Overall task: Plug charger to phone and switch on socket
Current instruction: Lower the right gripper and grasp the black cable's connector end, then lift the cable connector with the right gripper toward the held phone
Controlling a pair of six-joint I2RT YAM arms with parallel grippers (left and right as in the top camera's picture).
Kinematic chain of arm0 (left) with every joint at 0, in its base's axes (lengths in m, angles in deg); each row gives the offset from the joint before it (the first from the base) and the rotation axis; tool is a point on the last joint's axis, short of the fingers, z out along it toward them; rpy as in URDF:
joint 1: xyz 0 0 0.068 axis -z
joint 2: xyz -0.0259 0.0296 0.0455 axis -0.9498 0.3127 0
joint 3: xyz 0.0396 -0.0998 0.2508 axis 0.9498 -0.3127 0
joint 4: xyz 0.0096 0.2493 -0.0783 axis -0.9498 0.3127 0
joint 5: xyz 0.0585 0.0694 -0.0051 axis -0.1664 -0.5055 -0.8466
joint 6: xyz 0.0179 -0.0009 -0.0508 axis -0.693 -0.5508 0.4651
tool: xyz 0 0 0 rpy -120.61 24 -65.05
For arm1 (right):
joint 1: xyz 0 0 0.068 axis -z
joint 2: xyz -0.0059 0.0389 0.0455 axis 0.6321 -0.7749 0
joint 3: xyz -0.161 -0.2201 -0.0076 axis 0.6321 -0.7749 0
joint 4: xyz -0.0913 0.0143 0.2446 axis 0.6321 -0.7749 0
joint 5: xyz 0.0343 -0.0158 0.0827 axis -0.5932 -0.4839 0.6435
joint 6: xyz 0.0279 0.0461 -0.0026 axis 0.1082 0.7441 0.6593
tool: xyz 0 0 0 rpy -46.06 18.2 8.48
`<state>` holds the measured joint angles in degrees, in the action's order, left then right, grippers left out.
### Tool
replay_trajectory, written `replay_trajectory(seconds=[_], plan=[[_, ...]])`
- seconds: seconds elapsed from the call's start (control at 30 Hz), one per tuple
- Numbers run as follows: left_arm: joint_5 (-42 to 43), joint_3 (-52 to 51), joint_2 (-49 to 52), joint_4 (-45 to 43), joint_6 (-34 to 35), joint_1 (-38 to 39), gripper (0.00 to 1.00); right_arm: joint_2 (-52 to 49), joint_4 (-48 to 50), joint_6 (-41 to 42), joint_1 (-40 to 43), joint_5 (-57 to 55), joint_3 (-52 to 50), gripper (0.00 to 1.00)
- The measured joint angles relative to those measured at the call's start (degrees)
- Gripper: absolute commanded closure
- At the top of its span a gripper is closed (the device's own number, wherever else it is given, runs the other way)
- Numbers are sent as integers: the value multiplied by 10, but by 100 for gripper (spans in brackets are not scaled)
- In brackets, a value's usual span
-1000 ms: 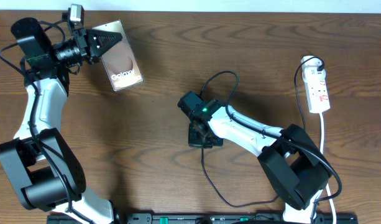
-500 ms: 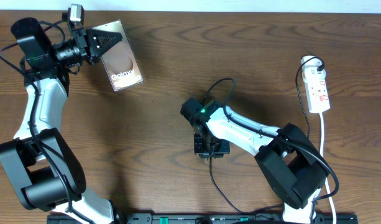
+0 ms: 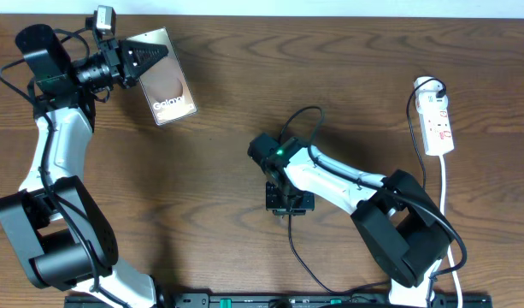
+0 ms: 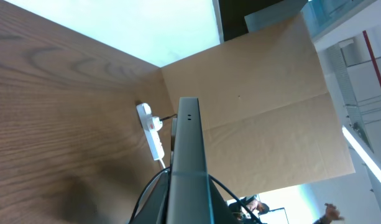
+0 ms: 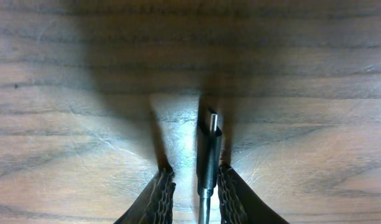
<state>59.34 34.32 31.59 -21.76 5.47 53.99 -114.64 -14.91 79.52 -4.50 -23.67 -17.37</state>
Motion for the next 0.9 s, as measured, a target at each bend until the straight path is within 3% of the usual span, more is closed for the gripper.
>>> replay_trajectory(seconds=[0.47,0.63,0.9], plan=[[0,0,0,0,0,0,92,2,11,5,23,1,0,78],[0,0,0,0,0,0,93,2,8,7,22,-3,0,85],[0,0,0,0,0,0,93,2,4,8,20,-7,0,89]])
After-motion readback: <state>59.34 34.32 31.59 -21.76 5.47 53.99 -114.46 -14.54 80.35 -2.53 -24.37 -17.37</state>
